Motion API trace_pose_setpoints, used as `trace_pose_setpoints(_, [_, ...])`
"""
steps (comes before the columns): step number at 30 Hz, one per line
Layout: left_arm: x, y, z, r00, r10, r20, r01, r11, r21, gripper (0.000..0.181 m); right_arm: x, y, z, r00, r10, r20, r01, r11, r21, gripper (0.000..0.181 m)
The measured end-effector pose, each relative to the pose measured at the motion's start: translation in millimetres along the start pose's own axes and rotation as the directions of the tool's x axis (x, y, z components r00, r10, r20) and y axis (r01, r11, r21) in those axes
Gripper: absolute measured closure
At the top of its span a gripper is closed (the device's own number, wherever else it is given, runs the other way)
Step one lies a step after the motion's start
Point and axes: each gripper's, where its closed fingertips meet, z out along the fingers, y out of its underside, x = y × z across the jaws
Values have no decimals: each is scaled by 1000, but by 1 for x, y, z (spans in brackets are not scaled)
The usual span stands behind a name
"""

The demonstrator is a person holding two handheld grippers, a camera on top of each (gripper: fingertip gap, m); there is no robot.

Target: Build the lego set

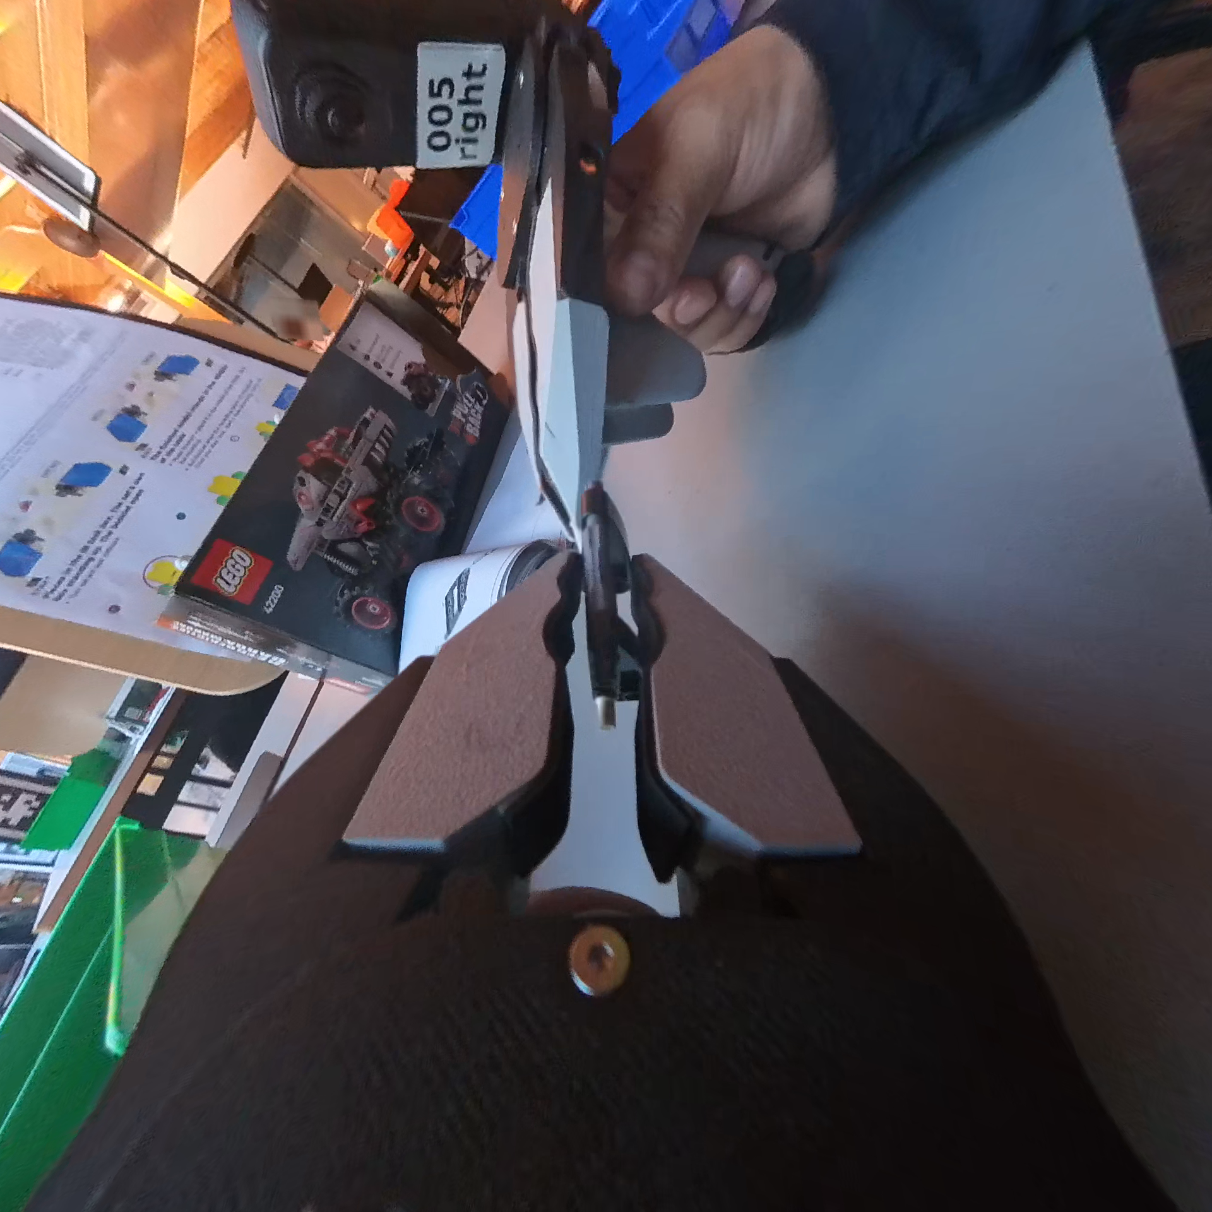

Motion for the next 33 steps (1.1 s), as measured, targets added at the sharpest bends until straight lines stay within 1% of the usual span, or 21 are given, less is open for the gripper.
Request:
trace_pose_setpoints(2, [6, -5, 0, 1000, 11, -28, -10, 999, 37, 170, -5, -2, -1, 999, -16, 28, 15, 1000, 11, 180])
trace_pose_setpoints(5, [4, -11, -2, 998, 64, 9, -64, 995, 70, 170, -8, -8, -5, 999, -16, 45, 14, 999, 32, 180])
trace_pose_setpoints(8, [-2, -15, -6, 999, 41, 33, -44, 994, 99, 170, -2, -14, -15, 1000, -14, 15, 13, 997, 75, 180])
trace_pose_setpoints(10, [-4, -8, -4, 999, 22, 30, -24, 997, 71, 169, 5, -9, -16, 999, -16, -30, 18, 999, 43, 180])
trace_pose_setpoints(11, [-5, -9, -4, 1000, 11, 28, -13, 997, 80, 169, 5, -6, -14, 999, -24, -36, 25, 999, 20, 180])
trace_pose_setpoints(13, [-7, -11, -5, 999, -16, 29, 13, 995, 95, 169, -4, -6, -9, 999, -37, 9, 36, 999, 26, 180])
trace_pose_setpoints(15, [-11, -14, -8, 998, -52, 39, 47, 991, 123, 169, -7, -14, -8, 999, -46, 11, 45, 996, 71, 180])
trace_pose_setpoints(18, [-22, -24, -12, 988, -143, 49, 132, 973, 191, 170, -19, -39, -16, 995, -91, 32, 81, 971, 225, 180])
trace_pose_setpoints(20, [-30, -35, -16, 978, -203, 52, 184, 949, 255, 169, -25, -51, -19, 994, -110, 22, 99, 953, 286, 180])
trace_pose_setpoints(22, [-38, -45, -22, 967, -250, 54, 220, 921, 323, 169, -27, -58, -17, 993, -120, -21, 121, 948, 295, 180])
trace_pose_setpoints(25, [-41, -40, -24, 962, -261, 78, 225, 923, 312, 169, -35, -68, -17, 986, -155, -58, 166, 932, 324, 180])
trace_pose_setpoints(28, [-47, -40, -29, 954, -281, 107, 234, 918, 321, 169, -34, -69, -17, 986, -139, -89, 161, 928, 335, 180])
trace_pose_setpoints(33, [-50, -45, -32, 956, -258, 138, 199, 920, 337, 169, -36, -67, -18, 991, -117, -68, 134, 929, 345, 180])
